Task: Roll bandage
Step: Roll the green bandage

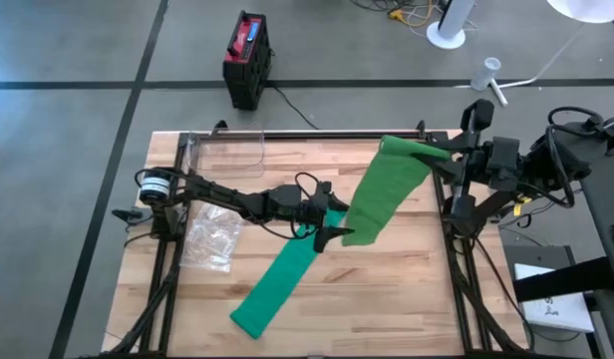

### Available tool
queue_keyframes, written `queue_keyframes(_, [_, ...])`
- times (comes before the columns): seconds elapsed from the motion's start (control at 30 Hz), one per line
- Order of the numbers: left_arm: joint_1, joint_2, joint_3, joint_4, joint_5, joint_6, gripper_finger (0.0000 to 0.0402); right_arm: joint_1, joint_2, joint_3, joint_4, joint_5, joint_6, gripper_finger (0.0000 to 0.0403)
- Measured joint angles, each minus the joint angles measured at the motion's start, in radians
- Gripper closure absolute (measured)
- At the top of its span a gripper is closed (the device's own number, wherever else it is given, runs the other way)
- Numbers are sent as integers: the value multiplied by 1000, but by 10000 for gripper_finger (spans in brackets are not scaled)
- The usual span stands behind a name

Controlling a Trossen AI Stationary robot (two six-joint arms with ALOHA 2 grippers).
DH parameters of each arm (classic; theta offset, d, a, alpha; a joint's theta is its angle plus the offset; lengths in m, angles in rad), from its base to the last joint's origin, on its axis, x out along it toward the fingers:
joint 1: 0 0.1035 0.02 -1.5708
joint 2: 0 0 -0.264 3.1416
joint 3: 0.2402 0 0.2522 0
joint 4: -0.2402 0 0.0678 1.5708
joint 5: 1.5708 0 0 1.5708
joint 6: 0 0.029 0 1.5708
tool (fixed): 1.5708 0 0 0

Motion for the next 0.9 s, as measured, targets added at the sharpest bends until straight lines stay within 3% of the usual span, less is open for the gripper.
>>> queue_keyframes(0.2, [0,13,49,18,-41,2,139,0,5,0,-5,-4,10,365])
queue_keyframes(0.3, [0,45,90,-20,-28,2,168,0,18,0,5,-6,0,365])
queue_keyframes(0.4, [-3,84,141,-96,-27,2,233,0,22,3,8,-6,-3,365])
queue_keyframes(0.53, [-3,138,204,-153,-27,2,367,0,21,24,7,-5,-9,365])
queue_keyframes(0.57, [-3,147,213,-161,-26,-1,383,0,21,31,7,-5,-11,365])
queue_keyframes(0.9, [-3,191,185,-190,-27,-44,400,0,21,169,2,-5,-75,365])
